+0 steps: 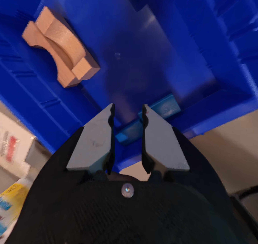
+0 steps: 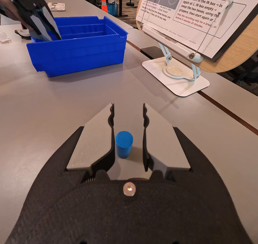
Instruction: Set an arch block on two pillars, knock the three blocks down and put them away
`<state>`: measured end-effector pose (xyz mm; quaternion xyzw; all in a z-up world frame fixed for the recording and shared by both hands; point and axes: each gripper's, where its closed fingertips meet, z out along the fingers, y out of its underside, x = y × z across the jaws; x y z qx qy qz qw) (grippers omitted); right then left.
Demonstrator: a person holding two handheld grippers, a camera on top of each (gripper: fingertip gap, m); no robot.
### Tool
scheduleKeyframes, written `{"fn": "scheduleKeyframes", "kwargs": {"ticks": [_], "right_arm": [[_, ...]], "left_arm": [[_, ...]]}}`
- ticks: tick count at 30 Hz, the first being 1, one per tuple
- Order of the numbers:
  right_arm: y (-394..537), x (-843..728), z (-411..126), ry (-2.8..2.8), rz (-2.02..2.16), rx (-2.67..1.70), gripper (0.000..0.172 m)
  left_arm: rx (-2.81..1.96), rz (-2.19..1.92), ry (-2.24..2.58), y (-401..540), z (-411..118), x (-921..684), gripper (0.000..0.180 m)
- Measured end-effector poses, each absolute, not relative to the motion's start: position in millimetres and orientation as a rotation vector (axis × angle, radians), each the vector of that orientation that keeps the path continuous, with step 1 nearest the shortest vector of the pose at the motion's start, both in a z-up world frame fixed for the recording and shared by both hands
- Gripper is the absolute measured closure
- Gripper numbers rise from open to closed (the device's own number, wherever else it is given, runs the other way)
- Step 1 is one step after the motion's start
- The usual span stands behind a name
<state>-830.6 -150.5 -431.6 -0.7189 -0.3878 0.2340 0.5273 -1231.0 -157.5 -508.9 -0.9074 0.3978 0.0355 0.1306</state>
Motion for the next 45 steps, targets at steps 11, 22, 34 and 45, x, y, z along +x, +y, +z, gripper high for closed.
{"fn": "scheduleKeyframes", "kwargs": {"ticks": [11,22,34,45], "right_arm": [[-150.9,-832.0,-432.8,-0.931,0.557,-1.721,0.133],[-152.2,-830.0,-427.2,-0.925,0.560,-1.706,0.134],[-153.3,-833.2,-430.4,-0.947,0.542,-1.713,0.134],[-153.8,-834.7,-432.4,-0.954,0.537,-1.719,0.134]], "left_arm": [[-2.696,0.267,1.272,-162.9,-523.3,-1232.1,0.137],[-2.705,0.477,1.249,-152.9,-527.2,-1253.7,0.138],[-2.849,0.254,1.212,-181.3,-517.7,-1263.9,0.138],[-2.799,0.692,1.320,-163.4,-525.6,-1291.4,0.153]]}}
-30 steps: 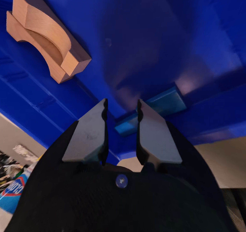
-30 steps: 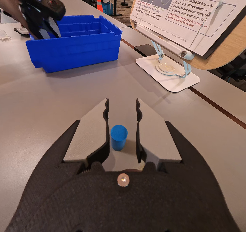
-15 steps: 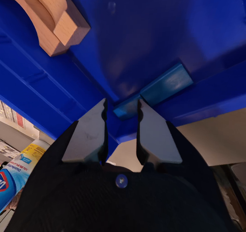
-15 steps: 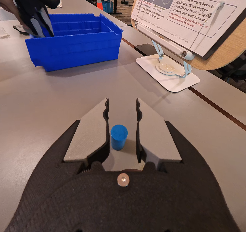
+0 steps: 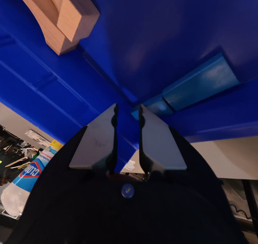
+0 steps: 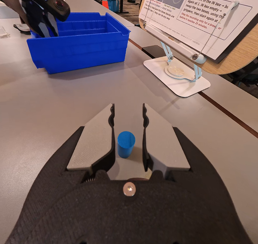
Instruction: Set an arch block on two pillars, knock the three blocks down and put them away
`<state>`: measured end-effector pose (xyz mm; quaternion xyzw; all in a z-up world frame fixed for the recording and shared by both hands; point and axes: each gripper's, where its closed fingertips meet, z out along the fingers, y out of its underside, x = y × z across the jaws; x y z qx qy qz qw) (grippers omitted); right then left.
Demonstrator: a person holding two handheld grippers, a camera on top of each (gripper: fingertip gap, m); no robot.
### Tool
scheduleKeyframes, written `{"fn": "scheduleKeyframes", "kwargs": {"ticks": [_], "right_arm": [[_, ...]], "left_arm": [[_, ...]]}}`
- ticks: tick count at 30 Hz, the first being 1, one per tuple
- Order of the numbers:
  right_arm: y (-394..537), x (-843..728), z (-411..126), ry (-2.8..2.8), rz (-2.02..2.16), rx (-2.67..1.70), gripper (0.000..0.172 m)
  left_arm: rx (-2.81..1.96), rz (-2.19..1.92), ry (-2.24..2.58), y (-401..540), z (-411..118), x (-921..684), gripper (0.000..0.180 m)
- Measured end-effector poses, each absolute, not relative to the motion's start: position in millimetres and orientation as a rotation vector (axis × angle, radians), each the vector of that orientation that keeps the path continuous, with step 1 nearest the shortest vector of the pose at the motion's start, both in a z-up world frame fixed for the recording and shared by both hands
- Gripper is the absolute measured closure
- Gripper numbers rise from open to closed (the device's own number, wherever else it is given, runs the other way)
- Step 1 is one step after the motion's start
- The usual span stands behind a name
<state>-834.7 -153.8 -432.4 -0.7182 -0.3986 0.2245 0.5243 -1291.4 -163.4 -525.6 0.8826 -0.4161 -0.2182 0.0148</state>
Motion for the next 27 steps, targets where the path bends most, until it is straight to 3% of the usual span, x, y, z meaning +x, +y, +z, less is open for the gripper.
{"fn": "scheduleKeyframes", "kwargs": {"ticks": [3,6,9,20,26,27], "right_arm": [[-154.0,-834.9,-432.7,-0.955,0.538,-1.719,0.135],[-154.4,-835.4,-433.4,-0.959,0.538,-1.720,0.135],[-154.5,-835.6,-436.8,-0.968,0.537,-1.728,0.135],[-147.2,-826.4,-440.2,-0.924,0.558,-1.736,0.135],[-145.0,-822.9,-438.8,-0.895,0.580,-1.731,0.135],[-145.1,-823.8,-439.1,-0.897,0.576,-1.728,0.135]], "left_arm": [[2.771,-0.691,-1.286,-156.5,-533.3,-1288.3,0.143],[2.762,-0.698,-1.322,-154.7,-535.8,-1286.1,0.154],[2.780,-0.644,-1.337,-154.9,-533.5,-1282.2,0.145],[2.910,-0.267,-1.590,-158.9,-509.8,-1248.8,0.144],[2.842,-0.001,-1.818,-200.2,-504.5,-1223.4,0.157],[2.809,0.001,-1.863,-205.5,-509.7,-1219.2,0.171]]}}
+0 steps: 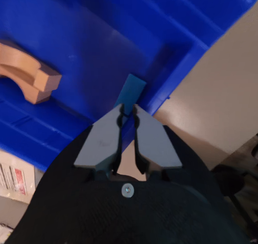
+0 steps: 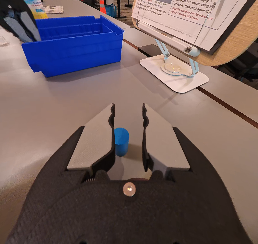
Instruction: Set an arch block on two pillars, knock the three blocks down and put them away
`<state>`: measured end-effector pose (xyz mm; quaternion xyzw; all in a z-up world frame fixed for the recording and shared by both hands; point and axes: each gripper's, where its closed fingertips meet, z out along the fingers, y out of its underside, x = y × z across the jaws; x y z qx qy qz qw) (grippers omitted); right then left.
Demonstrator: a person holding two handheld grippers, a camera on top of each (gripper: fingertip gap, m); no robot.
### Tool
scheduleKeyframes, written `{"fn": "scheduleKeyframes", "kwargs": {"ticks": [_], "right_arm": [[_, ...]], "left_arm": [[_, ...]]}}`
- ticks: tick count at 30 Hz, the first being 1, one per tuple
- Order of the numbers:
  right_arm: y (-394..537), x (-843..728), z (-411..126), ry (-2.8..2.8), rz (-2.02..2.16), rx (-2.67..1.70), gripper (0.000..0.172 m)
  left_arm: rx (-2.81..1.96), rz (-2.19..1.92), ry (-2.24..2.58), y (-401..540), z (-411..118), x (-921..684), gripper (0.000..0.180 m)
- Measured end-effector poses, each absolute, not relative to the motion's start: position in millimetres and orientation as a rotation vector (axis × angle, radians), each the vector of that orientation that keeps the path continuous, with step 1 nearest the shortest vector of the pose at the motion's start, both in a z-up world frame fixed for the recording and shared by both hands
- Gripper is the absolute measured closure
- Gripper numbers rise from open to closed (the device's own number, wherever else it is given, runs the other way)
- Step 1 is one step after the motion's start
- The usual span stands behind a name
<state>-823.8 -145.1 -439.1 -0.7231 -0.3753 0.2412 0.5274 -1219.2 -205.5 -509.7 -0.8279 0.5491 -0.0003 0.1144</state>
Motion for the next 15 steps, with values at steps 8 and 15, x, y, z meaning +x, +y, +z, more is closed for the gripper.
{"fn": "scheduleKeyframes", "kwargs": {"ticks": [8,15], "right_arm": [[-156.4,-840.3,-445.3,-0.959,0.556,-1.707,0.135],[-162.0,-840.4,-445.4,-0.953,0.573,-1.701,0.135]], "left_arm": [[-2.269,-0.302,1.632,-217.2,-513.7,-1128.7,0.180],[-2.274,-0.173,1.580,-201.4,-518.4,-1101.7,0.180]]}}
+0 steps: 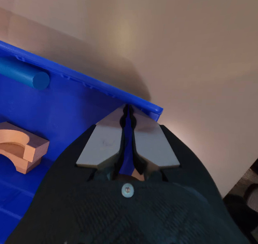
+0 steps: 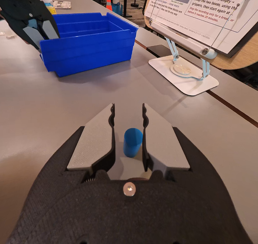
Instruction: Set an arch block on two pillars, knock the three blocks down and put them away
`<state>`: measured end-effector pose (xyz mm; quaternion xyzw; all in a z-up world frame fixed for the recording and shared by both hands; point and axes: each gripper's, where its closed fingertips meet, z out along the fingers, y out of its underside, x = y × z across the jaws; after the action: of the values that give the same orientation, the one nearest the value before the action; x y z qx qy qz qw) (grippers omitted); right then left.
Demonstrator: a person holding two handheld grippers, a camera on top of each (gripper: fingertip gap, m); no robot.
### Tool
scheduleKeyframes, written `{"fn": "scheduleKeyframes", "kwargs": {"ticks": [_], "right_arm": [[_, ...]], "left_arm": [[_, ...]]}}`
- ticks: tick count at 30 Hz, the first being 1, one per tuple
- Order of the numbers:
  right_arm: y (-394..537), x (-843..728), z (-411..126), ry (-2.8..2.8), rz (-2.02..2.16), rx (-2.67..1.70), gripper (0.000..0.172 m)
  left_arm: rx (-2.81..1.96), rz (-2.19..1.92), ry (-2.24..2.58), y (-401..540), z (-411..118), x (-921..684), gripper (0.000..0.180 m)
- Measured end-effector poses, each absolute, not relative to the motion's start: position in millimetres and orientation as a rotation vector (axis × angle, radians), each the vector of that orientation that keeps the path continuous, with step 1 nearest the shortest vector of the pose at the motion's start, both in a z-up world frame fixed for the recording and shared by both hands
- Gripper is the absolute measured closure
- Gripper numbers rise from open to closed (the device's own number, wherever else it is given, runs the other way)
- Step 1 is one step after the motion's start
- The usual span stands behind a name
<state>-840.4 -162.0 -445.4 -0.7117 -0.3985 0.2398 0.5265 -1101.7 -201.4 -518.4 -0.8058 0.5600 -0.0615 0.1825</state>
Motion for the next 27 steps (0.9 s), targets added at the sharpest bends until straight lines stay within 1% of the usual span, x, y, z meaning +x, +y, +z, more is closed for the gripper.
{"fn": "scheduleKeyframes", "kwargs": {"ticks": [1,3,4,6,7,12,14,16,20,24,25,26,27], "right_arm": [[-162.5,-839.5,-445.2,-0.950,0.572,-1.700,0.135],[-163.9,-838.2,-443.2,-0.947,0.575,-1.694,0.135],[-164.6,-837.8,-441.9,-0.945,0.578,-1.688,0.135],[-165.8,-838.0,-440.4,-0.946,0.585,-1.685,0.135],[-166.1,-838.4,-440.1,-0.948,0.586,-1.685,0.135],[-168.7,-841.0,-439.1,-0.964,0.574,-1.677,0.135],[-170.4,-842.6,-438.0,-0.967,0.583,-1.672,0.135],[-171.6,-843.7,-437.6,-0.972,0.584,-1.669,0.135],[-173.6,-844.8,-436.6,-0.983,0.580,-1.665,0.135],[-175.4,-844.5,-432.4,-0.979,0.585,-1.652,0.135],[-175.7,-844.4,-431.6,-0.978,0.586,-1.650,0.135],[-176.1,-844.4,-430.9,-0.978,0.586,-1.648,0.135],[-176.5,-844.6,-430.4,-0.979,0.586,-1.646,0.135]], "left_arm": [[-2.277,-0.151,1.561,-197.0,-515.5,-1103.0,0.173],[-2.283,-0.135,1.489,-185.0,-506.0,-1104.8,0.168],[-2.287,-0.118,1.434,-175.1,-500.9,-1106.7,0.162],[-2.307,-0.099,1.264,-147.4,-491.4,-1110.7,0.142],[-2.328,-0.107,1.143,-130.0,-487.6,-1112.7,0.135],[-2.450,-0.189,0.667,-57.9,-493.7,-1121.4,0.127],[-2.491,-0.180,0.581,-40.8,-504.0,-1124.5,0.128],[-2.526,-0.140,0.535,-29.1,-515.9,-1129.3,0.120],[-2.591,-0.064,0.514,-20.5,-535.2,-1137.1,0.120],[-2.608,-0.015,0.540,-19.6,-537.3,-1145.1,0.123],[-2.610,-0.016,0.553,-20.3,-537.4,-1146.5,0.131],[-2.613,-0.012,0.568,-21.0,-538.1,-1148.5,0.143],[-2.613,-0.013,0.581,-21.2,-538.6,-1149.8,0.146]]}}
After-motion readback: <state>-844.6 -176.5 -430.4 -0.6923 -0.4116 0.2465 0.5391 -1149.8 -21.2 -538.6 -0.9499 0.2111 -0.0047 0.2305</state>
